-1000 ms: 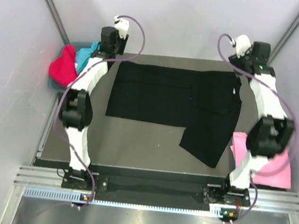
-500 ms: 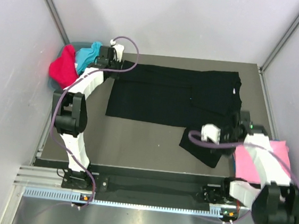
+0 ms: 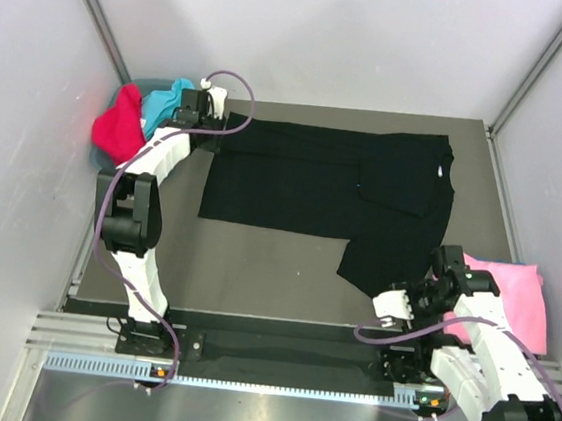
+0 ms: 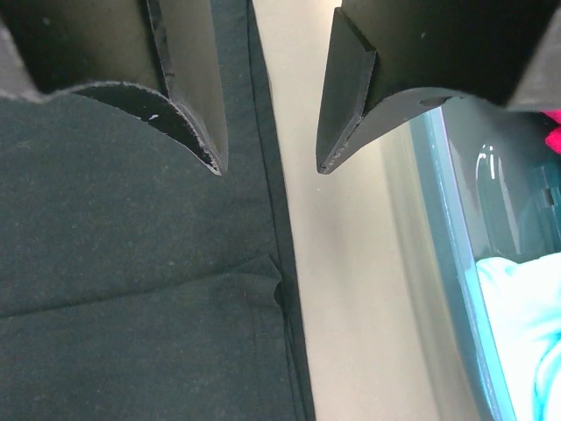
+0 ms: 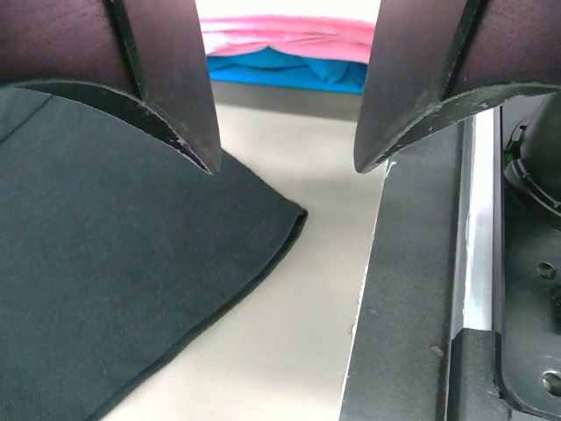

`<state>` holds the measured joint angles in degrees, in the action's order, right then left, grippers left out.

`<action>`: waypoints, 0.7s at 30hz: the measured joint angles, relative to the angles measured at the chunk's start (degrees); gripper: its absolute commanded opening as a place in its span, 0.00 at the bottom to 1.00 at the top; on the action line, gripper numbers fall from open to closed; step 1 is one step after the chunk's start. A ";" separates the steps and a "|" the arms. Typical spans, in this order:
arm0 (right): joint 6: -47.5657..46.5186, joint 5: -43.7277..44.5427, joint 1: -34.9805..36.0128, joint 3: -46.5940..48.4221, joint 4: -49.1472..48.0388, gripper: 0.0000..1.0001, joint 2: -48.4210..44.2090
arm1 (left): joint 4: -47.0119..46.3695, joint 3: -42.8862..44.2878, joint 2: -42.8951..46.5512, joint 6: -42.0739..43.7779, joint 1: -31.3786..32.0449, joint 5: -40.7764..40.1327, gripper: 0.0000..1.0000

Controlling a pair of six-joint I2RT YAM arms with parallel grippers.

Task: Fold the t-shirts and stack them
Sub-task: Fold the tshirt

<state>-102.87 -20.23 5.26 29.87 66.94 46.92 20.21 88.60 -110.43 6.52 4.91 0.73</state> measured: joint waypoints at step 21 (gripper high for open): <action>-0.33 -1.49 4.68 0.26 -3.98 0.40 11.39 | -0.07 0.15 -0.15 1.55 0.02 -1.88 0.50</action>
<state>-103.20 -21.71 9.93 30.13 62.96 58.30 20.14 88.75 -110.59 8.08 4.93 -1.15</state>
